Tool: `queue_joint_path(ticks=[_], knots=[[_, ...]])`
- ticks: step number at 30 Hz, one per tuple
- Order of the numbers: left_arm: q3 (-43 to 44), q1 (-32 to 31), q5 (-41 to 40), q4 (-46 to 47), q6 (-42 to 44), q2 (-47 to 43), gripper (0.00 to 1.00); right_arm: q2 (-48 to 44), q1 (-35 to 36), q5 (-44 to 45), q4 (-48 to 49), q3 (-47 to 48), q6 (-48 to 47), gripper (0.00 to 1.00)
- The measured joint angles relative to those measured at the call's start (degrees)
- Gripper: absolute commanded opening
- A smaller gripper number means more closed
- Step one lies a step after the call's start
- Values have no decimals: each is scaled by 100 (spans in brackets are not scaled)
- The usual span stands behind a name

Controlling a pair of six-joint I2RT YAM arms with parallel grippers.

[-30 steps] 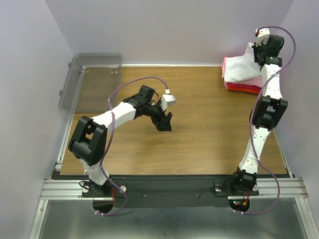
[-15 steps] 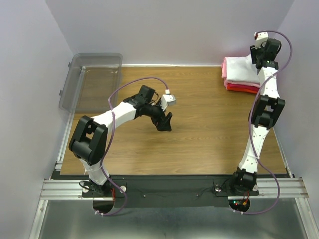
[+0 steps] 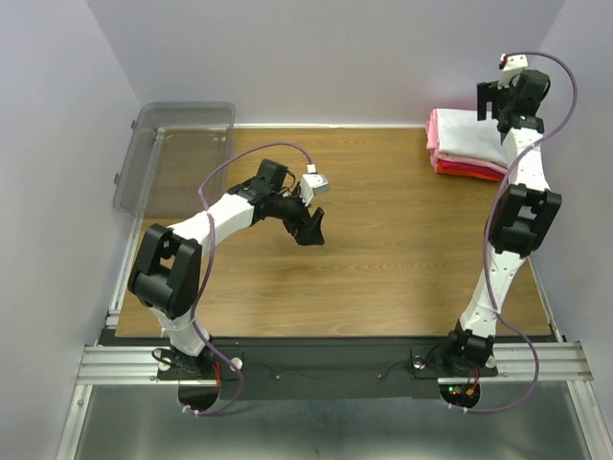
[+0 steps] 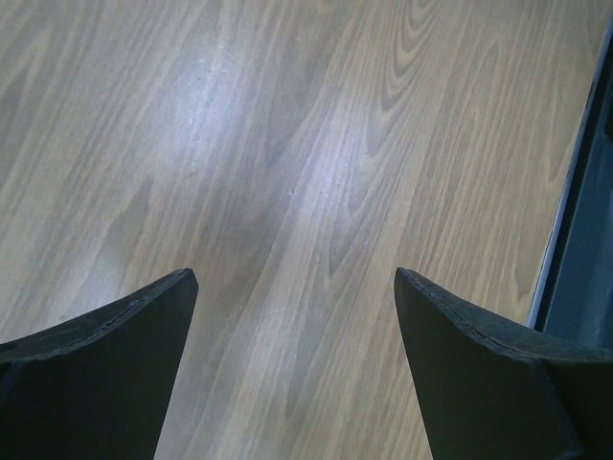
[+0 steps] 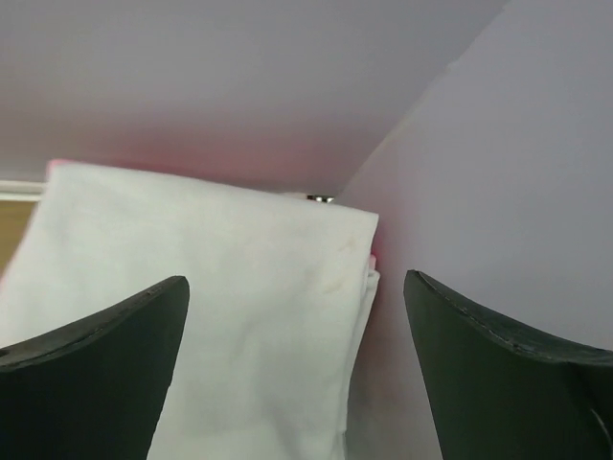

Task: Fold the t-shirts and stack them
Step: Neatly place the folded tshirt to the corner

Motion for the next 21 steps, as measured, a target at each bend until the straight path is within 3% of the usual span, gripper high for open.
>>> queue_joint_path(ticks=[7, 13, 21], knots=[[76, 280, -199, -42, -131, -485, 96, -1556, 17, -949, -245, -1034, 752, 100], [518, 920, -542, -105, -280, -920, 96, -2559, 116, -1878, -820, -1751, 1447, 100], [573, 1561, -1270, -299, -413, -1480, 96, -3936, 1038, -2435, -1482, -4478, 1928, 100]])
